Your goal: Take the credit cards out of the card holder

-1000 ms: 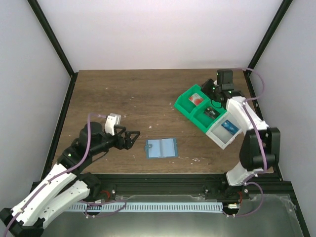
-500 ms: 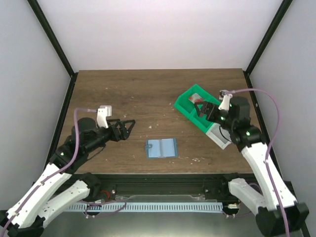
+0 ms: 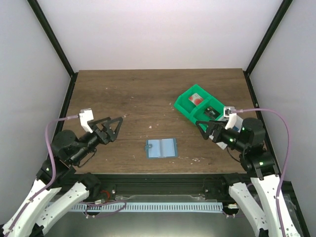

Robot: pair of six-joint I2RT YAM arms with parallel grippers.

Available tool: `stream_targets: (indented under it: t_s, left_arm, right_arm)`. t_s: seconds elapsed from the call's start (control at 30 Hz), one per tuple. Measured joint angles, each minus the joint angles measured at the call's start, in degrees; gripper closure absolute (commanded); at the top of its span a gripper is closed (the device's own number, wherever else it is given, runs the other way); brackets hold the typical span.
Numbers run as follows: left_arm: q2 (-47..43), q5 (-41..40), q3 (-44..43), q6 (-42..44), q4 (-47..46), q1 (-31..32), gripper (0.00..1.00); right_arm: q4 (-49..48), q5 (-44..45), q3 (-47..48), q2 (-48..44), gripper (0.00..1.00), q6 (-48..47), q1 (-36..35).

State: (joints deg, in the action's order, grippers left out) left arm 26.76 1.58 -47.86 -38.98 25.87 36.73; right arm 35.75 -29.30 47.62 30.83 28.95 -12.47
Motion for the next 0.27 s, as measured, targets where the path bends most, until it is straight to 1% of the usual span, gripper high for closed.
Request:
stream_targets:
  t_s: [0.27]
  left_arm:
    - [-2.5, 0.9, 4.5, -2.2, 0.0, 0.0, 0.0]
  right_arm:
    - [1.1, -0.8, 0.0, -1.9, 0.0, 0.7, 0.0]
